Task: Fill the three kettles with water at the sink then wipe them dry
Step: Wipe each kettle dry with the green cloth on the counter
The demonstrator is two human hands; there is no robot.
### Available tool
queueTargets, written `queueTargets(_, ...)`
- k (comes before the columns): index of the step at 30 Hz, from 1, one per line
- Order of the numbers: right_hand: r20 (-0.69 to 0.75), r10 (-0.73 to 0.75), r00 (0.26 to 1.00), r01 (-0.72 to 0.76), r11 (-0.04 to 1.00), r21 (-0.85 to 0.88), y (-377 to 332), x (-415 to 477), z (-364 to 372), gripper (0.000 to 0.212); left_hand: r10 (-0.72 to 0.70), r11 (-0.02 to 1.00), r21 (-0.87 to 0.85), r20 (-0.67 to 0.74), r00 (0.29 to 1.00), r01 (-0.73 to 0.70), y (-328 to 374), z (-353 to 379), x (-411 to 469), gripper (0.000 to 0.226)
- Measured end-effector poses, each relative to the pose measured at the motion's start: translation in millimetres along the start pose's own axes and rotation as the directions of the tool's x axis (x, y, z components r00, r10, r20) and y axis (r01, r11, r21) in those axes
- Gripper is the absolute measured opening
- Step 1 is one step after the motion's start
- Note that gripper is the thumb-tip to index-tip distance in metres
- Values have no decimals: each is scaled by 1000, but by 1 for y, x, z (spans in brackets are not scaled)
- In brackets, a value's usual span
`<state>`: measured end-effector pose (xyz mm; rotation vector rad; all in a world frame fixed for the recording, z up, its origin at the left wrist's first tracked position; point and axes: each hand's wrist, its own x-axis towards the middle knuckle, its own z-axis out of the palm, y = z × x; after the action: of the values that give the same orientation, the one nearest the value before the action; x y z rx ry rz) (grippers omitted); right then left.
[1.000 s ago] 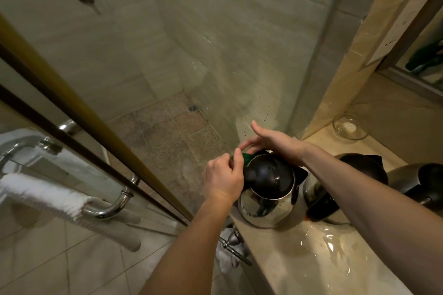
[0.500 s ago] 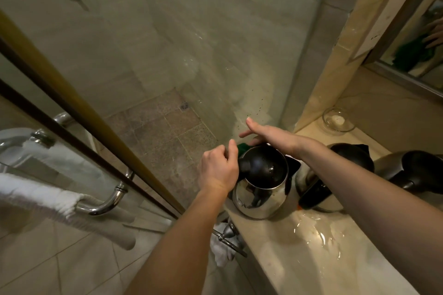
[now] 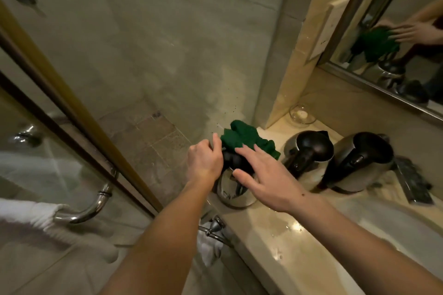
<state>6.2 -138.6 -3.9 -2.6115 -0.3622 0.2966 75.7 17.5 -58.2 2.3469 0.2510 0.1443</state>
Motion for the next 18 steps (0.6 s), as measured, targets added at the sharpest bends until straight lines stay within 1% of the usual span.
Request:
queueTargets(2, -25, 28, 999, -29, 999, -26, -5, -14, 9, 71, 4, 1000, 4, 16, 1000, -4, 0, 0, 0, 65)
queueTargets(6, -42, 36, 999, -37, 998, -41, -11, -28, 16, 72, 12, 1000, 13, 32, 999, -12, 0, -2, -2, 64)
queueTargets(12, -160, 65, 985, -54, 996, 68, -15, 4, 8, 68, 48, 997, 55, 33, 998, -50, 0, -3, -1, 62)
queueTargets(15, -207, 74, 976, -65, 997, 49, -15, 6, 7, 66, 38, 997, 61, 36, 999, -41, 1, -3, -1, 62)
queueTargets(18, -237, 55, 970, -54, 998, 9, -12, -15, 11, 68, 42, 998, 44, 38, 998, -43, 0, -3, -1, 62)
